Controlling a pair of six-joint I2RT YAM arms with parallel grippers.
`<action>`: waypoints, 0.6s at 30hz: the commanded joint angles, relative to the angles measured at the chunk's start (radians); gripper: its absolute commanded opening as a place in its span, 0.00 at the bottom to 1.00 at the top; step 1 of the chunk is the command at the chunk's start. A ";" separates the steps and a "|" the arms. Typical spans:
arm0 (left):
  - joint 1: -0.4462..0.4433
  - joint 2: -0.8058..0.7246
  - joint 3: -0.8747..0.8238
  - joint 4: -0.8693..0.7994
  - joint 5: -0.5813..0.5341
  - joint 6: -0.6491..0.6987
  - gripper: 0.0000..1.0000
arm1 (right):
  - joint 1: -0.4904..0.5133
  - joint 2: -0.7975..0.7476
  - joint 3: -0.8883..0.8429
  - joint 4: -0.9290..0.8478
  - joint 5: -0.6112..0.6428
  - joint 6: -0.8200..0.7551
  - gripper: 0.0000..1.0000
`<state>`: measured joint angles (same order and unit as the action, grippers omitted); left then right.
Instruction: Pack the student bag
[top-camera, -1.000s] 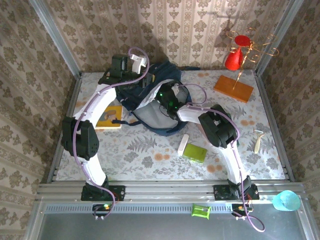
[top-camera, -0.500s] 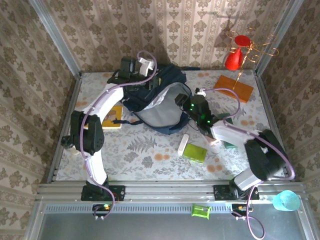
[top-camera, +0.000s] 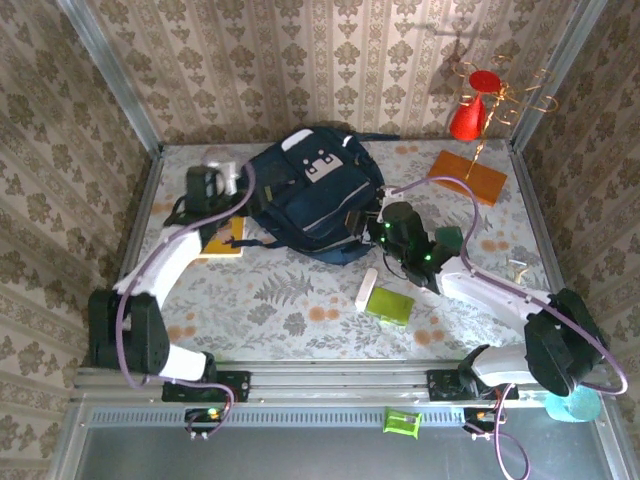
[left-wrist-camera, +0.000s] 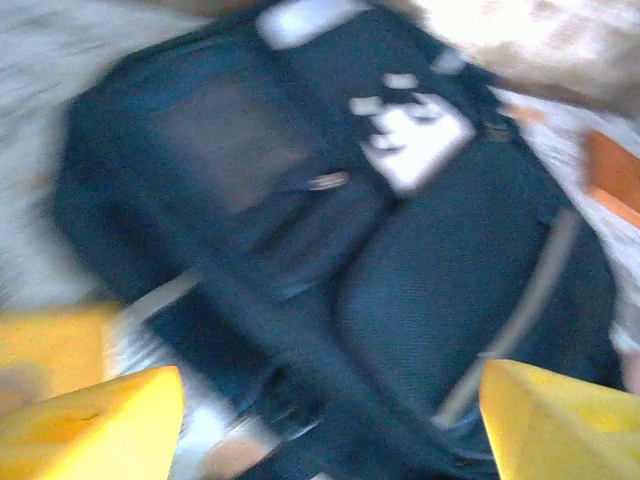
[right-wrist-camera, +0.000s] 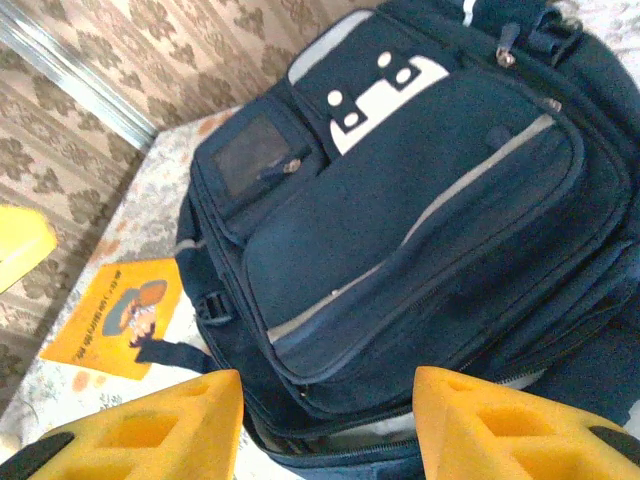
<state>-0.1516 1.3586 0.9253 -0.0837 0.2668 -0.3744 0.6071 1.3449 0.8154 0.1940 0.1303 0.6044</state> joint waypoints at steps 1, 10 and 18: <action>0.088 -0.104 -0.189 0.011 -0.180 -0.165 0.85 | 0.003 0.038 0.020 0.018 -0.030 -0.036 0.50; 0.197 -0.173 -0.287 -0.126 -0.410 -0.284 1.00 | 0.003 0.124 -0.012 0.147 -0.074 0.017 0.50; 0.266 0.096 -0.213 -0.043 -0.222 -0.333 0.96 | -0.009 0.143 -0.032 0.179 -0.088 0.024 0.50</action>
<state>0.1081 1.4017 0.6563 -0.1379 -0.0097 -0.6815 0.6052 1.4761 0.7990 0.3359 0.0628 0.6163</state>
